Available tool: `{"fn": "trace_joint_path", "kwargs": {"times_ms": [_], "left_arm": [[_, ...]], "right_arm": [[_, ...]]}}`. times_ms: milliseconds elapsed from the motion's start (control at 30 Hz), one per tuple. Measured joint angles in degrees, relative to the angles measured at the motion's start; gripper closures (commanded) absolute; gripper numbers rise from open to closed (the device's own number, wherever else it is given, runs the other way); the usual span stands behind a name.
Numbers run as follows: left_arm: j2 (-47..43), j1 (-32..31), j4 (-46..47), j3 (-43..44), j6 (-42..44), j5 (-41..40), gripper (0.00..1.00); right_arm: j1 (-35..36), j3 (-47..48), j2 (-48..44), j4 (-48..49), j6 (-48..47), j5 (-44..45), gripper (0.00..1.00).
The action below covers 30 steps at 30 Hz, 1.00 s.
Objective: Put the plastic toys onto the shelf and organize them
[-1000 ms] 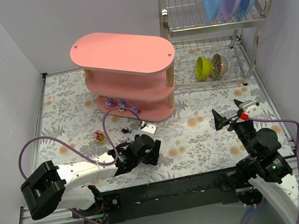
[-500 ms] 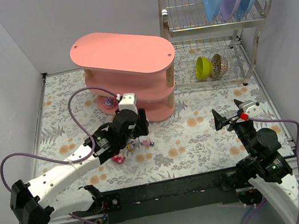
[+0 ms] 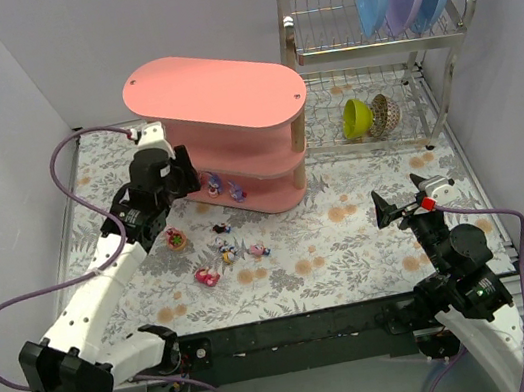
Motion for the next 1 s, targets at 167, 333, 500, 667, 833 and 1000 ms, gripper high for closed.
{"fn": "trace_joint_path", "kwargs": {"times_ms": [167, 333, 500, 667, 833, 1000], "left_arm": [[1.73, 6.27, 2.78, 0.63, 2.69, 4.11, 0.92], [4.52, 11.34, 6.73, 0.63, 5.05, 8.96, 0.91], [5.77, 13.46, 10.58, 0.59, 6.45, 12.04, 0.89], [6.47, 13.44, 13.97, 0.59, 7.69, 14.38, 0.84], [9.27, 13.44, 15.26, 0.59, 8.68, 15.15, 0.77], [10.95, 13.46, 15.89, 0.59, 9.11, 15.91, 0.62]], "right_arm": [[0.00, 0.00, 0.00, 0.00, 0.00, 0.00, 0.02], [0.00, 0.00, 0.00, -0.02, 0.00, 0.00, 0.02], [0.00, 0.00, 0.00, 0.00, 0.00, 0.00, 0.02], [0.00, 0.00, 0.00, -0.02, 0.00, 0.00, 0.02], [0.00, 0.00, 0.00, 0.00, 0.00, 0.00, 0.02], [-0.02, 0.00, 0.00, 0.00, 0.02, 0.00, 0.02]]}}
